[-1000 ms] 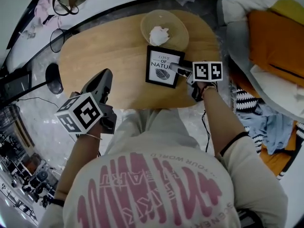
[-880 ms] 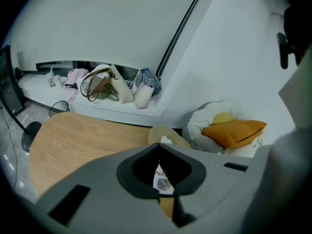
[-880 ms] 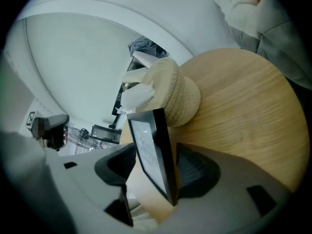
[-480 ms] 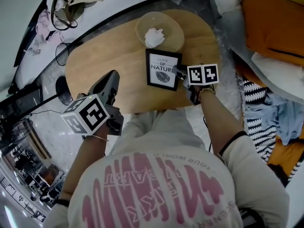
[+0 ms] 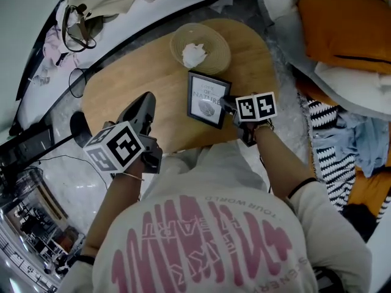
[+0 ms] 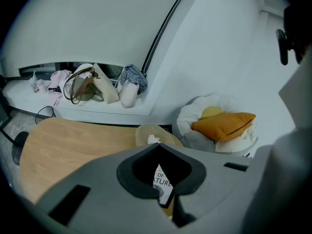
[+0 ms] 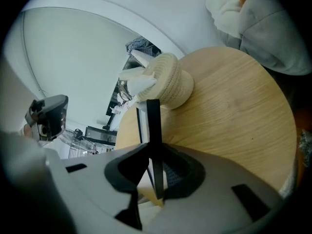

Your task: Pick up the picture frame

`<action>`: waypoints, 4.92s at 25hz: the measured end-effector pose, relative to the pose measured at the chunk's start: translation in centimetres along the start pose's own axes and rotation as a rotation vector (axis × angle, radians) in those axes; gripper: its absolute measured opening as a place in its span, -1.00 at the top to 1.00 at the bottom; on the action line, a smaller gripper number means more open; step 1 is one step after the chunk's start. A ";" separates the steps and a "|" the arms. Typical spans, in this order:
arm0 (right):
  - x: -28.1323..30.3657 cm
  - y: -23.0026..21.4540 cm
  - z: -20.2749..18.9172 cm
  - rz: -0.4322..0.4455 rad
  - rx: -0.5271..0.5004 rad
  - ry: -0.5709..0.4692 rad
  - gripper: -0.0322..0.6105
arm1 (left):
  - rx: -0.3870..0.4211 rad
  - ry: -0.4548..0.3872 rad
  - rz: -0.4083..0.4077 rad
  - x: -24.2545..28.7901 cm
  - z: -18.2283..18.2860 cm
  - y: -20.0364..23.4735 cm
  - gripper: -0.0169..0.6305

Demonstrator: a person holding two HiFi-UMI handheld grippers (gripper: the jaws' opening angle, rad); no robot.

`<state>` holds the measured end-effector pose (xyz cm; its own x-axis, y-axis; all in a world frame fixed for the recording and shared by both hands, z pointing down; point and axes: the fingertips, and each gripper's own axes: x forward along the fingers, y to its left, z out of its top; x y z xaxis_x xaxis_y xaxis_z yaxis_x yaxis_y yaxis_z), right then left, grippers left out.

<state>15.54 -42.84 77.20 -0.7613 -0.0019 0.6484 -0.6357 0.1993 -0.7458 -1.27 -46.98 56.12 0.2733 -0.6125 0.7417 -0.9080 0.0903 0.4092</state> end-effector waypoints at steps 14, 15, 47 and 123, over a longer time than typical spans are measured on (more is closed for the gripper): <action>-3.2 1.4 -0.1 -0.065 -0.038 0.007 0.66 | 0.050 -0.015 -0.077 0.6 0.7 -1.6 0.93; -3.4 1.5 -0.1 -0.059 -0.039 0.010 0.66 | 0.050 -0.015 -0.076 0.6 0.7 -1.5 0.93; -7.1 8.3 -3.8 -0.357 0.030 -0.259 0.67 | 0.017 -0.134 -0.172 -9.4 -2.3 5.2 0.93; -21.3 37.8 -5.7 -0.096 -0.236 -1.030 0.67 | 0.245 -0.437 -0.375 -28.2 -2.5 4.4 0.93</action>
<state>8.45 -29.65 36.09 -0.5204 -0.8352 0.1778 -0.7421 0.3394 -0.5780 -12.23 -27.31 38.33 0.4798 -0.8366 0.2644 -0.8359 -0.3443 0.4274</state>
